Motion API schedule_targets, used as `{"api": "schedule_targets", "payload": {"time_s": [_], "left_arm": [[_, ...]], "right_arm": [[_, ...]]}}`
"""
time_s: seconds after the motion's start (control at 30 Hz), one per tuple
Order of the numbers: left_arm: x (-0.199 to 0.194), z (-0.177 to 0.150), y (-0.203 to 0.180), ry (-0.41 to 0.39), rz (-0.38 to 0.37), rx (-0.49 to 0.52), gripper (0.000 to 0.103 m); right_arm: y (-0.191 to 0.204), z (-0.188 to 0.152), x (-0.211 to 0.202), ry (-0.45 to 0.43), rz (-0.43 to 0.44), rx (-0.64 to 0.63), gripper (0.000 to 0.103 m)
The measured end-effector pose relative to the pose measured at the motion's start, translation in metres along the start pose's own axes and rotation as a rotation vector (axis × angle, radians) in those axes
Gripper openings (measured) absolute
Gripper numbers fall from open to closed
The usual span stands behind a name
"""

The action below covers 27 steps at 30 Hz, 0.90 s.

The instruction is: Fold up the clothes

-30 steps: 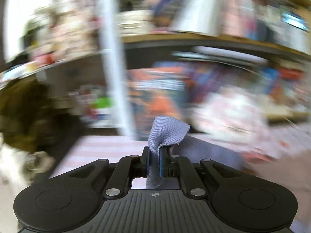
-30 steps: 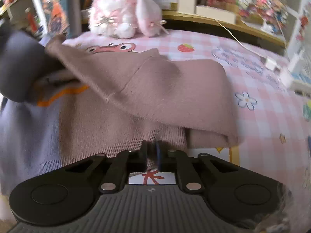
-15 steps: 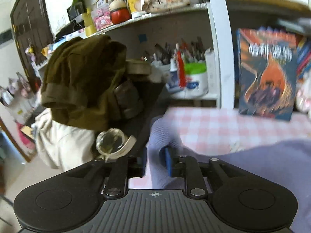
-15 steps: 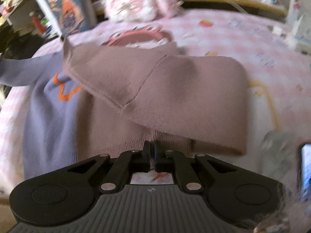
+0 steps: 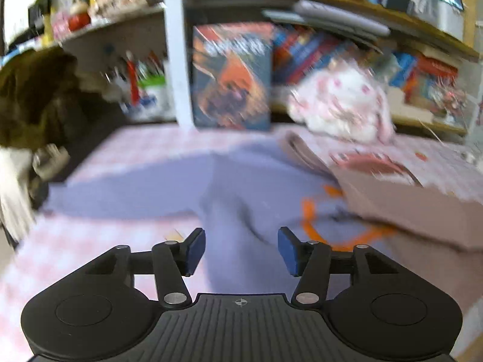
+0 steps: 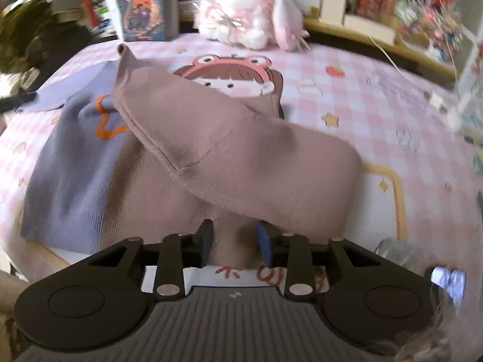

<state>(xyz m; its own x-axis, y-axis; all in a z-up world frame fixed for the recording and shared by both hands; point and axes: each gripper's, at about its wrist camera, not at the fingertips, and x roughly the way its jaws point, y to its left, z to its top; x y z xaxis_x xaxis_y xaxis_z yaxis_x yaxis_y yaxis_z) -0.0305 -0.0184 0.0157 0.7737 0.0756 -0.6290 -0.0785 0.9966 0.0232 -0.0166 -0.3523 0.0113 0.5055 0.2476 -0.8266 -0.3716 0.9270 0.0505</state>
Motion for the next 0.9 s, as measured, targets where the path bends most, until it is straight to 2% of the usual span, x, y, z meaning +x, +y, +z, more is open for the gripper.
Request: {"api": "schedule_targets", "payload": {"time_s": [0.1, 0.2, 0.3, 0.37, 0.4, 0.47, 0.6, 0.73, 0.9], "left_arm": [[0.0, -0.016, -0.022, 0.05, -0.003, 0.007, 0.057], [-0.002, -0.028, -0.034, 0.08, 0.02, -0.014, 0.057], [-0.004, -0.035, -0.04, 0.096, 0.054, -0.03, 0.057], [-0.006, -0.038, -0.044, 0.105, 0.077, -0.038, 0.057], [-0.007, -0.04, -0.046, 0.11, 0.089, -0.042, 0.057], [-0.009, -0.044, -0.049, 0.119, 0.112, -0.05, 0.057], [-0.013, -0.051, -0.056, 0.136, 0.16, -0.065, 0.057], [-0.013, -0.055, -0.06, 0.152, 0.196, -0.073, 0.058], [-0.008, -0.056, -0.064, 0.155, 0.213, -0.082, 0.061]], "right_arm": [[-0.002, 0.0, -0.004, -0.022, 0.01, -0.106, 0.041], [-0.011, 0.002, -0.005, -0.082, 0.017, -0.13, 0.041], [-0.019, 0.015, -0.004, -0.164, -0.016, -0.173, 0.041], [-0.028, 0.03, -0.003, -0.238, -0.078, -0.222, 0.041], [-0.034, 0.037, -0.001, -0.245, -0.086, -0.231, 0.041], [-0.046, 0.052, 0.005, -0.252, -0.096, -0.246, 0.042], [-0.06, 0.059, 0.004, -0.258, -0.083, -0.309, 0.048], [-0.065, 0.042, -0.006, -0.236, 0.005, -0.353, 0.058], [-0.065, 0.016, -0.012, -0.158, 0.062, -0.386, 0.058]]}}
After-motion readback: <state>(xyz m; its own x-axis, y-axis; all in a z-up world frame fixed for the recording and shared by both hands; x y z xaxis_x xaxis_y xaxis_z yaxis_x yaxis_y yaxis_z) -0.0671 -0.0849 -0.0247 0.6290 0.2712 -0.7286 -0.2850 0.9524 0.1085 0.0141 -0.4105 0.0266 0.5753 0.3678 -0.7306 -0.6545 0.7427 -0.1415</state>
